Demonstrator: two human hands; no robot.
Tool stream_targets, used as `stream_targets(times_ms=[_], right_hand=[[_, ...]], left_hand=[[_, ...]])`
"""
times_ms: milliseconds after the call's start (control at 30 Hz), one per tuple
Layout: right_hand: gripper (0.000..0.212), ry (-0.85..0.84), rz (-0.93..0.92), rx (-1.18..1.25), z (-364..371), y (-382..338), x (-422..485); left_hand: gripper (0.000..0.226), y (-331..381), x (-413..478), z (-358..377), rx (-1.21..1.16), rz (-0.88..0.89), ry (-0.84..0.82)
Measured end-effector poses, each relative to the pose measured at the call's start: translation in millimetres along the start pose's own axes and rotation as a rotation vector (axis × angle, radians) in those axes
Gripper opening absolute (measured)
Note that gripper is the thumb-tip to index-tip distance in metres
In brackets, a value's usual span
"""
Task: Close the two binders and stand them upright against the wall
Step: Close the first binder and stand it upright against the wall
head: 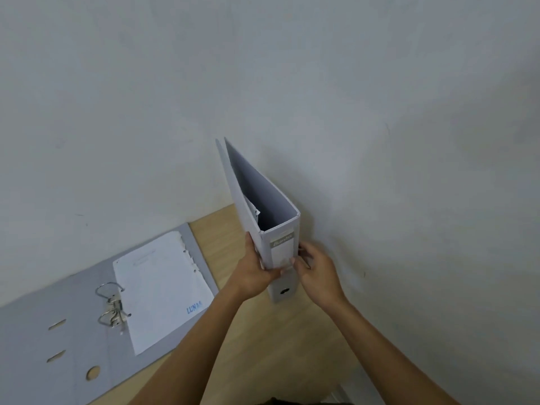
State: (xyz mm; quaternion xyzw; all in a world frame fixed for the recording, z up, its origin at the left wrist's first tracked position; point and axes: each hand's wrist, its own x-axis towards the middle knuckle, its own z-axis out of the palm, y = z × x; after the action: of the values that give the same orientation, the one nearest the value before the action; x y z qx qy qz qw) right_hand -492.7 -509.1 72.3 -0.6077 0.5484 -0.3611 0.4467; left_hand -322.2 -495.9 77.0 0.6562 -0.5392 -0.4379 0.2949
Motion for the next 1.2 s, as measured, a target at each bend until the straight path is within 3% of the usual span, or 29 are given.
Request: stream_targets(times_ms=[100,233,433,600,1067,1200], right_hand=[[0.031,0.078,0.139,0.118,2.9,9.7,12.8],[0.034,0.070,0.267,0.335,4.9,15.1,33.9],[0.027,0.075,0.478,0.804,7.7,6.9,54.8],[0.023,0.120,0.600,0.992,10.4,-4.0,72.4],[0.033,0.064,0.613,0.915,18.3,4.8,96.5],[0.035,0.059,0.627,0.901,14.6,6.4,94.7]], left_hand=[[0.123,8.7,18.8,2.1,0.012,-0.012,0.013],[0.127,16.5,43.7,3.9,0.014,-0.029,0.005],[0.139,29.6,73.0,3.3,-0.028,-0.061,0.023],[0.131,30.6,102.4,3.7,-0.020,-0.095,0.007],[0.124,23.7,122.0,-5.2,0.032,-0.068,-0.013],[0.099,16.8,112.8,-7.2,0.037,-0.144,0.020]])
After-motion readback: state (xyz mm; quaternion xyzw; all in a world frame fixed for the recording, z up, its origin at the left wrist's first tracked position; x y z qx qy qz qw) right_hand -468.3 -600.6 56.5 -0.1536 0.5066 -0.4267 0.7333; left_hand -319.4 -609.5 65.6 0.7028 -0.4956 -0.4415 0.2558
